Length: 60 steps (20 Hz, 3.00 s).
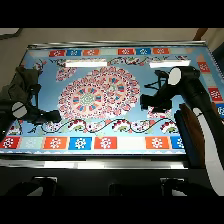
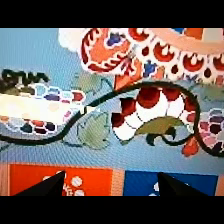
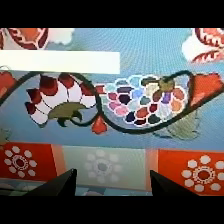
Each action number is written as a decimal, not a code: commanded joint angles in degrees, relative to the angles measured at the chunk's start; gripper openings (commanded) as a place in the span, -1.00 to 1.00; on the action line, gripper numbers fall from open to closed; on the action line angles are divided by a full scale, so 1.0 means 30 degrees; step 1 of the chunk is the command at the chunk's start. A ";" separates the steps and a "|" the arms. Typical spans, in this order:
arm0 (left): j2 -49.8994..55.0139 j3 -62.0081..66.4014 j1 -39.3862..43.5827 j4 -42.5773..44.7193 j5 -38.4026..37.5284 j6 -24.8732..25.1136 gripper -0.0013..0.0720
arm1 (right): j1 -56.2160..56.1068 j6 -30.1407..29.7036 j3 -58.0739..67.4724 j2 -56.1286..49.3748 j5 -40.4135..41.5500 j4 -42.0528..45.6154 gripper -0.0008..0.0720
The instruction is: Fold the shirts.
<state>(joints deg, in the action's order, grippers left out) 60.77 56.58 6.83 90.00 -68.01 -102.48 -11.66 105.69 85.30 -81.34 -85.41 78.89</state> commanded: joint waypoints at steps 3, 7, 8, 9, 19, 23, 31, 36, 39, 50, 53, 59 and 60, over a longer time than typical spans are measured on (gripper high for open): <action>-0.0015 -0.0007 0.0007 0.0000 0.0007 0.0000 0.96 | 0.0000 0.0000 -0.0007 -0.0015 0.0000 -0.0007 0.50; -0.0015 -0.0007 0.0007 0.0000 0.0007 0.0000 0.96 | 0.0000 0.0000 -0.0007 -0.0015 0.0000 0.0000 0.50; -0.0015 -0.0007 0.0007 0.0000 0.0007 0.0000 0.96 | 0.0000 0.0000 -0.0007 -0.0015 0.0000 0.0000 0.50; -0.0015 -0.0007 0.0007 0.0000 0.0007 0.0000 0.96 | 0.0000 0.0000 -0.0007 -0.0015 0.0000 0.0000 0.50; 0.0007 -0.0015 0.0036 -0.0015 0.0517 -0.0044 0.96 | 0.0000 0.0000 -0.0007 -0.0015 0.0007 0.0000 0.50; 0.0066 -0.0007 0.0051 -0.0015 0.4459 -0.0743 0.96 | 0.0000 0.0000 -0.0007 -0.0015 0.0765 0.0000 0.50; 0.7708 0.9551 -0.6266 0.0474 0.6149 0.0648 1.00 | 0.0000 0.0000 -0.0007 -0.0022 0.2011 0.0117 0.59; 1.5569 1.7515 -1.2772 -0.2171 0.0816 -0.1552 0.99 | 0.0000 0.0175 -0.0007 -0.0022 0.2149 -0.0160 0.58; 1.7573 1.7529 -1.4724 -0.5632 0.2346 -0.1392 0.99 | 0.0000 0.0634 -0.0007 -0.0022 0.2164 -0.0175 0.58; 1.9948 1.7529 -1.4229 -0.6360 0.4692 0.0204 0.93 | 0.0000 0.0736 -0.0007 -0.0022 0.1945 -0.0772 0.58; 1.9744 1.7537 -1.4120 -0.6666 0.4167 0.0743 -0.71 | 0.0000 0.0729 -0.0007 -0.0022 0.1953 -0.1158 0.58; 1.4440 1.7537 -1.3704 -0.8225 0.6018 0.0750 -0.87 | 0.0015 0.0721 0.0197 0.0087 0.2732 -0.0787 0.58; 1.2786 1.7529 -1.3384 -0.8225 0.6353 0.1341 -0.87 | 0.0015 0.0721 0.0291 0.0233 0.3184 -0.0546 0.58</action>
<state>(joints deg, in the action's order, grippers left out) 108.49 109.10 -34.72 67.22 -52.86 -100.27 -11.66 107.85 85.69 -81.14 -78.39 76.07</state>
